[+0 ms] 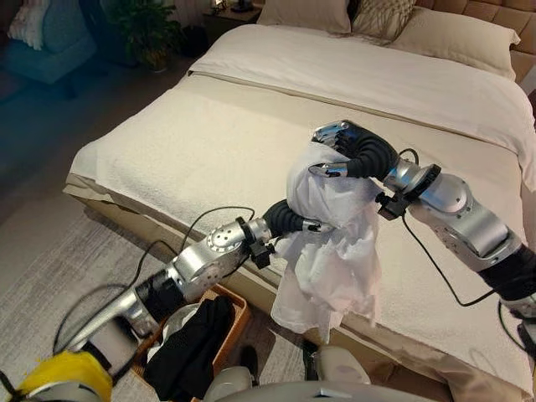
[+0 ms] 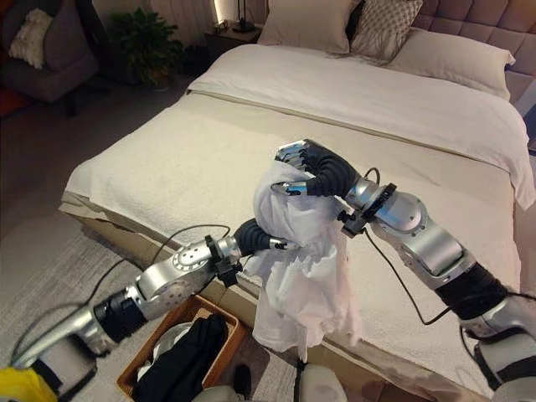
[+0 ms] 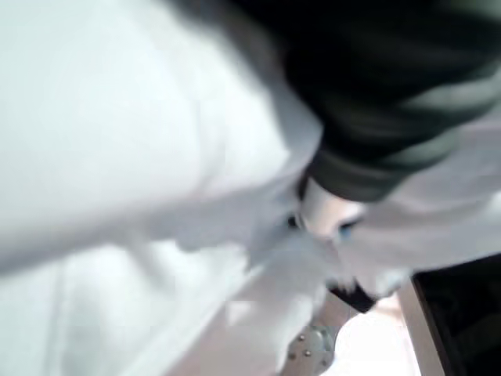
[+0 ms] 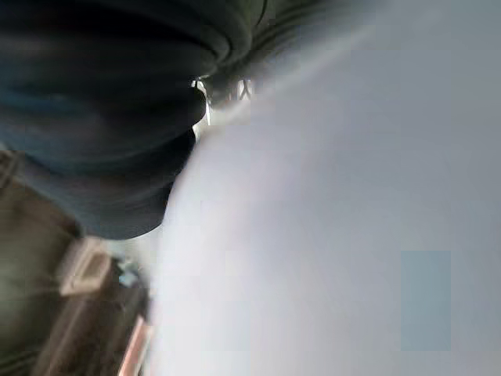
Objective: Pick up clothes into the bucket
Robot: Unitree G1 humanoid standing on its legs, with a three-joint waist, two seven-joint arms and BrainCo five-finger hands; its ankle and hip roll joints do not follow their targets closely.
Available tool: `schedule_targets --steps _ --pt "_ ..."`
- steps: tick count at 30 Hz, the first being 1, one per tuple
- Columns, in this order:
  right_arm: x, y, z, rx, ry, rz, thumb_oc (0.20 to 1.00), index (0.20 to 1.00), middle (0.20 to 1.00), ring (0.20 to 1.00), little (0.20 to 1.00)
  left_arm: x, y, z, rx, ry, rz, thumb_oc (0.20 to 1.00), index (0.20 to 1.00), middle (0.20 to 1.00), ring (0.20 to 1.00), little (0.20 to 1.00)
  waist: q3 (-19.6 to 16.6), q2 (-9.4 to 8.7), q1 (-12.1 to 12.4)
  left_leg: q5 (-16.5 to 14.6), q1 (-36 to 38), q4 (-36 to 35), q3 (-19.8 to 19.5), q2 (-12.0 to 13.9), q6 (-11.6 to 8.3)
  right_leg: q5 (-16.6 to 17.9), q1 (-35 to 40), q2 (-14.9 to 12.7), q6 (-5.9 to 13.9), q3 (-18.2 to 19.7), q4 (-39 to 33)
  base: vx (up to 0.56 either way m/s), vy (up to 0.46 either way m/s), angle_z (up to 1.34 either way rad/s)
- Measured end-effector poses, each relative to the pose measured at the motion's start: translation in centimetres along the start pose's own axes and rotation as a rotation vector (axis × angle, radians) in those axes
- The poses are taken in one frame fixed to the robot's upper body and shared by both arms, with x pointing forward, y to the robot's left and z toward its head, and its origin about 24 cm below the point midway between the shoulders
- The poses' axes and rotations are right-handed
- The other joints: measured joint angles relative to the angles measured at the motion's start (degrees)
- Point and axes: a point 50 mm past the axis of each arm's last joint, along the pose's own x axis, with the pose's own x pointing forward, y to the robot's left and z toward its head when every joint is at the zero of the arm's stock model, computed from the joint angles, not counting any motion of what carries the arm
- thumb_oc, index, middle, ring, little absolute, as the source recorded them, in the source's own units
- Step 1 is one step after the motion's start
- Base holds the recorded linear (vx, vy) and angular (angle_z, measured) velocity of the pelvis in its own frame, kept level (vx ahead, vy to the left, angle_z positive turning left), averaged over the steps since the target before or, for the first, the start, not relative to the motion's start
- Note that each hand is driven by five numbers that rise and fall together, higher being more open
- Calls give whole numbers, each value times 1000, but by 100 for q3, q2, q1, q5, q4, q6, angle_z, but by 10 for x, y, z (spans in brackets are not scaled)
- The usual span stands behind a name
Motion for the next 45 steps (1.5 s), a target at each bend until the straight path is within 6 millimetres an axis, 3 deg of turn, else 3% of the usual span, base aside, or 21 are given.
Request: schedule_targets --steps 3,4,6,7,10,12,14,15,16,21,23,25,29,31,33,35,38,39,45 --pt "-5 -10 5 -20 -29 -72 1000 1000 1000 1000 1000 -8 5 -6 -25 -13 55 200 200 200 200 200 -22 3 34 -2 39 -35 -2 2 3 -37 19 0 11 -4 19 55 -19 1" --pt "-10 -16 6 -22 -38 -124 1000 1000 1000 1000 1000 -15 9 -7 -15 -12 84 363 363 363 363 363 -89 -2 31 -2 49 -53 -4 6 3 -46 20 1 12 -6 21 0 0 0" --pt "-17 -23 6 -24 -43 -181 1000 1000 1000 1000 1000 -25 19 -3 18 0 110 558 558 558 558 558 -200 1 39 -2 55 -63 -4 10 3 -51 23 3 13 -8 17 24 -4 0" --pt "-19 -25 6 -26 -49 -199 1000 1000 1000 1000 1000 -28 23 0 34 -1 118 567 567 567 567 567 -240 4 36 -2 58 -68 -3 12 3 -52 25 3 14 -8 15 0 0 0" --pt "-30 -30 -6 6 -52 -300 1000 1000 1000 1000 1000 -42 36 21 159 -22 146 520 520 520 520 520 -346 3 36 -1 74 -76 0 22 4 -42 41 12 -2 -8 3 0 0 0" --pt "-46 -31 -24 81 -25 -420 1000 1000 1000 1000 1000 -53 44 40 231 -101 195 391 391 391 391 391 -391 25 48 -2 78 -80 0 20 5 -49 45 12 4 -9 2 0 0 0" --pt "-66 -26 -50 162 48 -527 1000 1000 1000 1000 1000 -64 50 48 245 -197 276 351 351 351 351 351 -415 30 92 -2 151 -113 -2 25 5 -60 118 18 8 -14 -38 0 0 0" --pt "-72 -23 -56 176 73 -541 1000 1000 1000 1000 1000 -66 51 49 255 -207 290 250 250 250 250 250 -428 37 124 -3 159 -127 -3 24 6 -80 119 17 15 -16 -33 0 0 0" --pt "-77 -20 -61 192 93 -556 1000 1000 1000 1000 1000 -69 52 50 265 -212 302 200 200 200 200 200 -434 41 146 -3 164 -135 -2 25 6 -83 119 16 17 -16 -33 0 0 0" --pt "-130 11 -114 361 284 -776 1000 1000 1000 1000 1000 -115 63 52 425 -259 528 228 228 228 228 228 -456 51 210 -3 157 -167 -13 21 6 -90 117 12 18 -28 -52 0 0 0" --pt "-151 20 -128 412 345 -856 1000 1000 1000 1000 1000 -131 66 50 464 -247 612 313 313 313 313 313 -458 52 200 -2 158 -173 -18 18 6 -86 127 10 13 -34 -74 0 0 0" --pt "-162 21 -132 407 376 -881 1000 1000 1000 1000 1000 -137 67 50 487 -239 643 304 304 304 304 304 -455 56 225 -2 152 -178 -28 10 6 -88 125 4 20 -36 -76 -10 34 2" --pt "-223 40 -152 398 555 -1100 1000 1000 1000 1000 1000 -171 70 23 427 -203 815 297 297 297 297 297 -435 106 241 -4 146 -214 -57 -10 9 -127 113 -15 70 -42 -73 -22 37 4" --pt "-251 53 -158 306 721 -1091 1000 1000 1000 1000 1000 -186 73 5 422 -116 889 385 385 385 385 385 -389 163 213 -5 130 -226 -53 -19 10 -132 87 -26 78 -42 -71 -44 43 0" --pt "-263 56 -159 212 825 -1065 1000 1000 1000 1000 1000 -197 75 -7 414 -60 946 388 388 388 388 388 -359 202 198 -29 74 -221 -53 -23 43 -138 45 -32 76 -41 -61 -19 18 0" --pt "-279 52 -161 5 985 -925 1000 1000 1000 1000 1000 -207 78 -20 436 16 985 423 423 423 423 423 -270 235 188 -25 -53 -172 -33 -28 38 -136 -118 -42 78 -34 6 -38 26 -4" --pt "-292 53 -168 -150 1127 -775 1000 1000 1000 1000 1000 -215 83 -41 461 143 1017 341 341 341 341 341 -180 204 174 -20 -159 -71 -29 -21 38 -136 -192 -30 74 -33 45 -76 34 -2" --pt "-294 59 -173 -184 1172 -718 1000 1000 1000 1000 1000 -218 84 -51 486 212 1030 206 206 206 206 206 -83 179 179 -22 -258 -14 -33 -16 37 -144 -292 -28 65 -32 87 -100 43 1" --pt "-283 84 -192 -238 1249 -465 1000 1000 1000 1000 1000 -224 88 -68 570 359 1071 200 200 200 200 200 375 146 185 -24 -659 195 -31 -30 35 -165 -721 -50 36 -7 345 -66 31 -1"
